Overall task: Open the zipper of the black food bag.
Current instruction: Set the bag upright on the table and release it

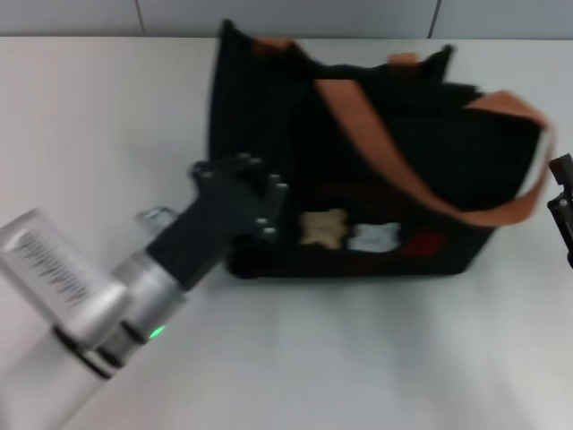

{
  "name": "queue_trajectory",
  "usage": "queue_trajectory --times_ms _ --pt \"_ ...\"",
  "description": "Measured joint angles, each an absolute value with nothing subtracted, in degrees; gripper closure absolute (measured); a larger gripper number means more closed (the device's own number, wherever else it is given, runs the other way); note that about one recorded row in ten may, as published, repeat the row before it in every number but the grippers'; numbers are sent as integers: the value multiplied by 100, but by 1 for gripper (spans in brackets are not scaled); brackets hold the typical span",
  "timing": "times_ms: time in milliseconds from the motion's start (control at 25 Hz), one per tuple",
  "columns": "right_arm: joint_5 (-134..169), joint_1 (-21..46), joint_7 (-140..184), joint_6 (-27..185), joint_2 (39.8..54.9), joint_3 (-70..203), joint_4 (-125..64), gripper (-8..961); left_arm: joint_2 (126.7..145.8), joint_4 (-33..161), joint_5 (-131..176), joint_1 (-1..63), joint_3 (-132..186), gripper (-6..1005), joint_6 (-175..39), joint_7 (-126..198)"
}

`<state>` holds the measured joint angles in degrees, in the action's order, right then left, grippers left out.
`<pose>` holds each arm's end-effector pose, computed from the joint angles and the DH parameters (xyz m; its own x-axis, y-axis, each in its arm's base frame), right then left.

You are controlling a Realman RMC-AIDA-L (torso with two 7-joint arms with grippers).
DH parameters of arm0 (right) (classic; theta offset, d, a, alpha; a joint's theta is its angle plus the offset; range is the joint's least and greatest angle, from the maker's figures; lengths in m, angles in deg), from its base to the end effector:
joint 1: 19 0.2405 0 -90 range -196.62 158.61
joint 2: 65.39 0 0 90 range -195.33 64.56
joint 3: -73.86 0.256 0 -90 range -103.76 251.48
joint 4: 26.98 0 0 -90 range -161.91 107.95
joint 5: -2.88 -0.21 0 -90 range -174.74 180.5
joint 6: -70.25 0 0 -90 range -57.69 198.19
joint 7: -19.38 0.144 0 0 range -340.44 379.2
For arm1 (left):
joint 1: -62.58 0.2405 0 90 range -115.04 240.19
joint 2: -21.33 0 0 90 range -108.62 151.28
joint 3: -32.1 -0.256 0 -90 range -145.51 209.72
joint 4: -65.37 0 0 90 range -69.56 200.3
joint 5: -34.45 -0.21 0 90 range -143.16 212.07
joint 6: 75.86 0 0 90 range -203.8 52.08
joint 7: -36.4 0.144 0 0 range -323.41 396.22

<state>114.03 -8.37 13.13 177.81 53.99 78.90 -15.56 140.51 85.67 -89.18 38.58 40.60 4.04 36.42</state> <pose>0.2921 0.1919 -0.0213 0.6529 0.4632 -0.5993 -0.4929 -0.3409 -0.8005 -0.2410 0.2602 -0.0974 0.6872 -0.1886 0.7015 0.4348 -0.6669 -0.6052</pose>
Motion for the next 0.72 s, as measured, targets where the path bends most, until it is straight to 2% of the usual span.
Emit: queue_trajectory --times_ms 120,240,440,520,720 --pt "11409 -874 1600 18018 5387 7881 -1665 352 14052 8683 -8933 3560 3993 911 -3 3545" --pt "11409 -940 1959 18225 5395 7882 -1889 351 14050 8651 -8936 3546 3956 907 83 3385" --pt "11416 -1029 2175 18581 5381 7873 -2042 191 14004 8452 -9230 3851 3956 900 858 3112" --pt "11416 -1058 2525 18779 5375 7888 -2203 178 14006 8169 -9410 3945 3959 897 1340 2935" --pt "11522 -881 4181 19028 5380 7773 -3186 146 13973 7646 -9638 4046 3915 683 1806 2440"
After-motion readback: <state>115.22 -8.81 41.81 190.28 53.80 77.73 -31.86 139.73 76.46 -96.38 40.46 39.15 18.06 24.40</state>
